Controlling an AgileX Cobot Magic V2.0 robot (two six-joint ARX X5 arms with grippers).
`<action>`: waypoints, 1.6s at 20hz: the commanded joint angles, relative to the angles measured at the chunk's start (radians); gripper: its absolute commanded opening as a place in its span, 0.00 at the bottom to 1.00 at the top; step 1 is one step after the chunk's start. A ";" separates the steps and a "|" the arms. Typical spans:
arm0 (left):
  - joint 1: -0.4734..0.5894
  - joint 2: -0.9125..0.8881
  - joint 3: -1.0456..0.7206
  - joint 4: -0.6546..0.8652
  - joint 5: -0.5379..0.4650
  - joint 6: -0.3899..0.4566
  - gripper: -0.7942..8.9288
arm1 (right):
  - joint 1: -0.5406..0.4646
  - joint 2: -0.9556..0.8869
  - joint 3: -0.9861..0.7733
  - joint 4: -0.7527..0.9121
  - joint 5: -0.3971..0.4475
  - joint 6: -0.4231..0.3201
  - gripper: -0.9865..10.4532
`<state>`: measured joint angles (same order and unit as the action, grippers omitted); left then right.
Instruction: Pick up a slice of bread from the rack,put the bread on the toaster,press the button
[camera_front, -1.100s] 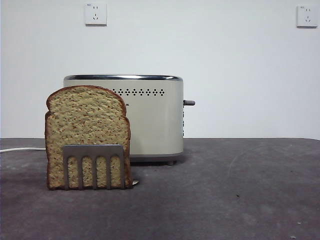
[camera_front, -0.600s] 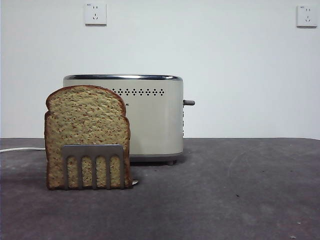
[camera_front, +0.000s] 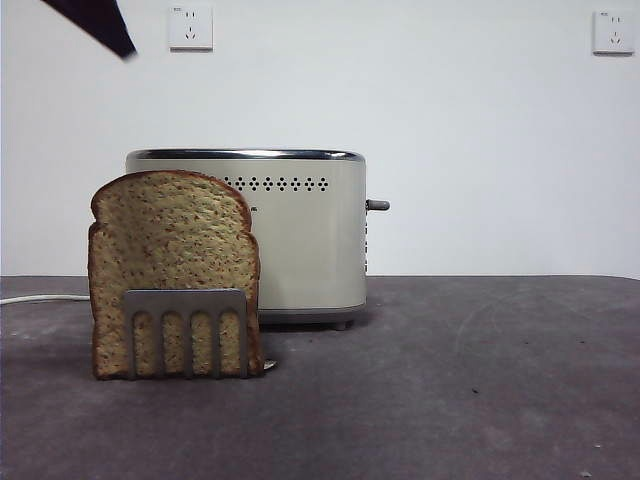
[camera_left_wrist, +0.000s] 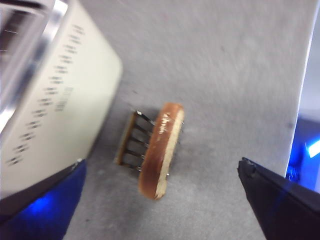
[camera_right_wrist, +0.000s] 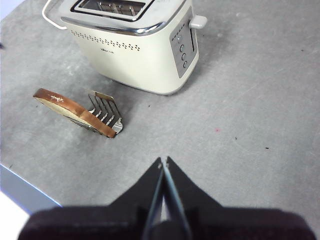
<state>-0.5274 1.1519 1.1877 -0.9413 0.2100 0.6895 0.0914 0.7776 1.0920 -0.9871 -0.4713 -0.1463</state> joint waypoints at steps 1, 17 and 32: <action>-0.016 0.064 -0.001 0.038 -0.003 0.049 0.64 | 0.002 0.003 0.001 0.005 -0.002 -0.005 0.08; -0.030 0.313 -0.001 0.088 -0.053 0.127 0.17 | 0.003 0.013 0.001 0.005 -0.002 -0.005 0.08; -0.030 0.311 0.085 0.010 -0.053 0.127 0.07 | 0.003 0.014 0.001 0.005 -0.002 -0.005 0.08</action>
<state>-0.5529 1.4601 1.2663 -0.9348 0.1562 0.8043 0.0917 0.7925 1.0920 -0.9871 -0.4717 -0.1463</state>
